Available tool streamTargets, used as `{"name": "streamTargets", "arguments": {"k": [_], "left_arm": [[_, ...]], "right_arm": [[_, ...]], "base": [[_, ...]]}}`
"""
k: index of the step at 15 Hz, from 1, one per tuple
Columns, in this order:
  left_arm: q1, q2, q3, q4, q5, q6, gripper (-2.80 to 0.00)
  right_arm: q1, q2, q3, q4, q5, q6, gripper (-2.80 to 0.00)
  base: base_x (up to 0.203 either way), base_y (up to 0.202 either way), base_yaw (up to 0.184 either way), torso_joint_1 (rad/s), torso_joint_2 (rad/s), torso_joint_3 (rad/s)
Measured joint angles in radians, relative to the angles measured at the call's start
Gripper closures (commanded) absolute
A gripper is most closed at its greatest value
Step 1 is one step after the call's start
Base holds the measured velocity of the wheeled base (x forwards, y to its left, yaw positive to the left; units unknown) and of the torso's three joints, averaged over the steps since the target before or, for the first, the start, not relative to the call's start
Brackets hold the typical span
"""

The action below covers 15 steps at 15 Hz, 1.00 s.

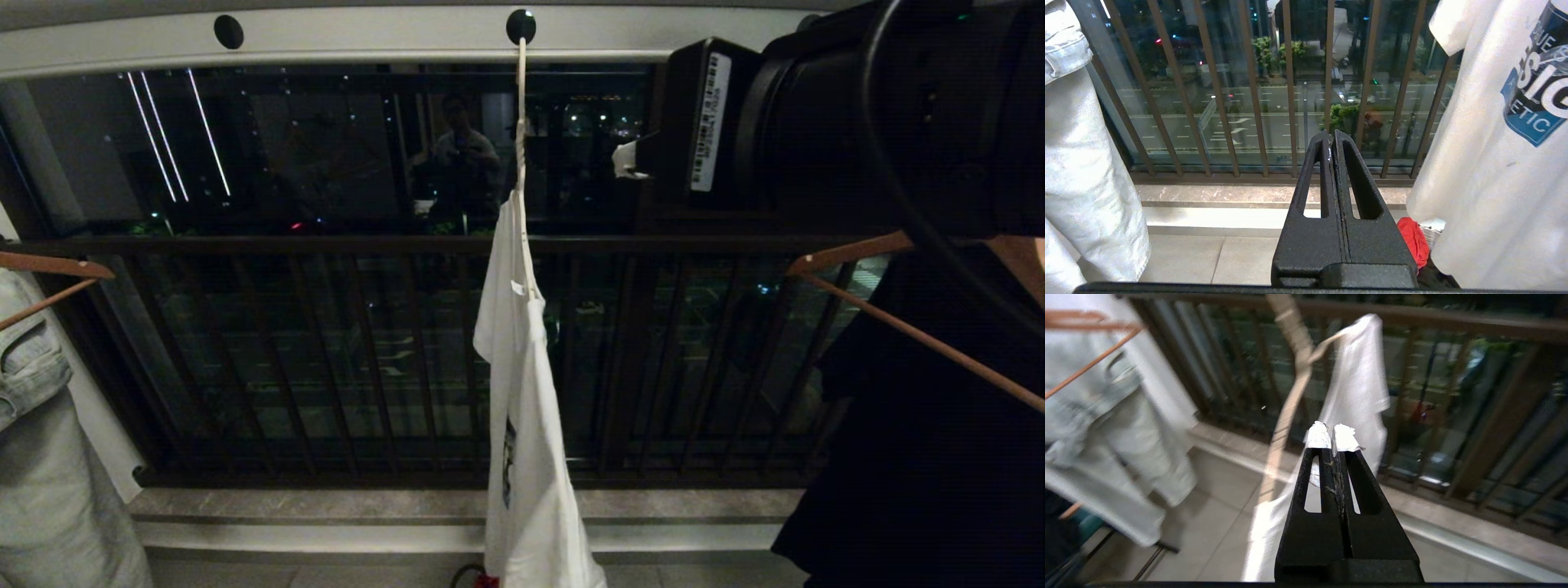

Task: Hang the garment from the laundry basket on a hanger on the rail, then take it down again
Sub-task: Take the clothes off the clothes rack

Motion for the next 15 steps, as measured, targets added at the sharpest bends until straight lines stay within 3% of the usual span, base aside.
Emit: {"name": "streamTargets", "arguments": {"k": [5, 6, 15], "left_arm": [[0.0, 0.0, 0.0, 0.0, 0.0, 0.0, 0.0], [0.0, 0.0, 0.0, 0.0, 0.0, 0.0, 0.0], [0.0, 0.0, 0.0, 0.0, 0.0, 0.0, 0.0]], "right_arm": [[0.082, 0.055, -0.044, -0.004, -0.039, 0.045, 0.0], [0.086, 0.069, -0.056, -0.003, -0.041, 0.047, -2.8], [0.054, 0.194, -0.162, -0.001, -0.076, 0.04, -2.8]], "base": [[0.0, 0.0, 0.0, 0.0, 0.0, 0.0], [0.0, 0.0, 0.0, 0.0, 0.0, 0.0], [0.0, 0.0, 0.0, 0.0, 0.0, 0.0]]}}
